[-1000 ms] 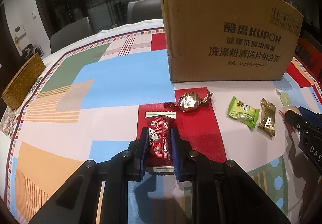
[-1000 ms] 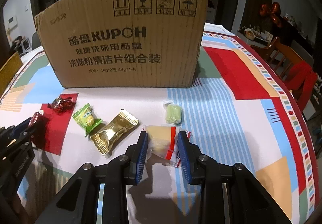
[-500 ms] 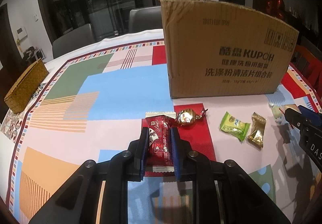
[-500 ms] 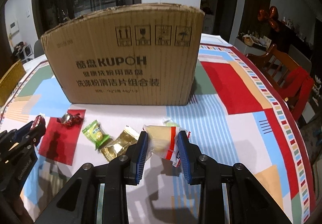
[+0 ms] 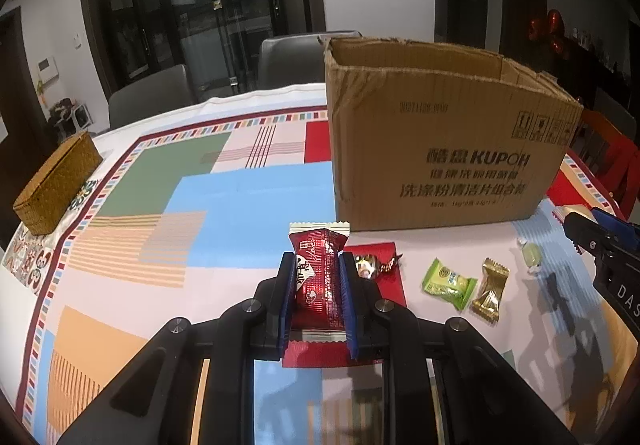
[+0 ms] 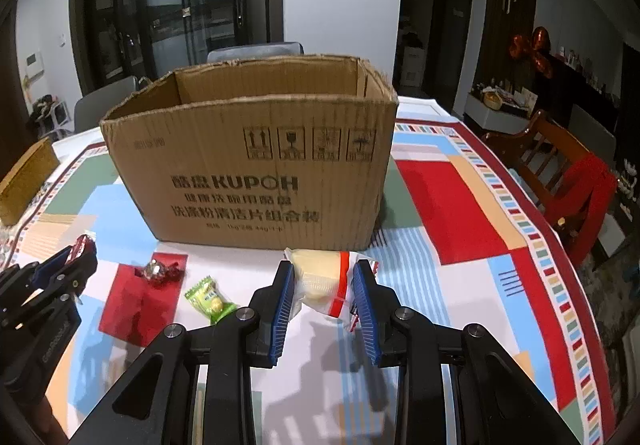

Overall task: Organize snacks
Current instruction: 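Lift and carry the red bar and cake packet over the box with both tools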

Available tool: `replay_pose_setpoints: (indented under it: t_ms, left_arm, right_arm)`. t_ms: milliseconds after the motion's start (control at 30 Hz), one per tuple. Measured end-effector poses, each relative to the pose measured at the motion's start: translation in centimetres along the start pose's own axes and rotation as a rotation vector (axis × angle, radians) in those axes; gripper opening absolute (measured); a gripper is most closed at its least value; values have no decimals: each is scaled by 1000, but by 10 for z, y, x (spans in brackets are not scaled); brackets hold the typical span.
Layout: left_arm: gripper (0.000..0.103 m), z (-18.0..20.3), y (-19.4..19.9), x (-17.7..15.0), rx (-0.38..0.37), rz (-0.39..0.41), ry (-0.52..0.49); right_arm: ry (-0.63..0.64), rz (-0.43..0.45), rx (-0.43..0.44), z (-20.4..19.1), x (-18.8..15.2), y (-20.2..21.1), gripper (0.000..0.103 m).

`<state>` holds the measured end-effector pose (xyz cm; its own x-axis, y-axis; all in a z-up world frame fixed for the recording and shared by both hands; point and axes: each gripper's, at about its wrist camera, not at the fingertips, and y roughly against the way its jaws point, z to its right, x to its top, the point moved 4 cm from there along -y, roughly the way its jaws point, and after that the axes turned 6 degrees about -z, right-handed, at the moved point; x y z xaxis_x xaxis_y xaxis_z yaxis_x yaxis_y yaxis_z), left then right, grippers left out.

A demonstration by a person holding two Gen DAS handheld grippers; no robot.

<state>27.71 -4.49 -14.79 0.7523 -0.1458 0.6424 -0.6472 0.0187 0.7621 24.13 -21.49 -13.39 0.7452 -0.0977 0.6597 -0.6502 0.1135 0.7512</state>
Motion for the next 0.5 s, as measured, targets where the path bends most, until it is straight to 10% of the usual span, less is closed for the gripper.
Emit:
replay_pose_setpoints:
  t_ms: [500]
  left_arm:
    - [22, -2, 23, 28, -7, 50, 11]
  right_arm:
    - [8, 64, 6, 0, 24, 20, 32]
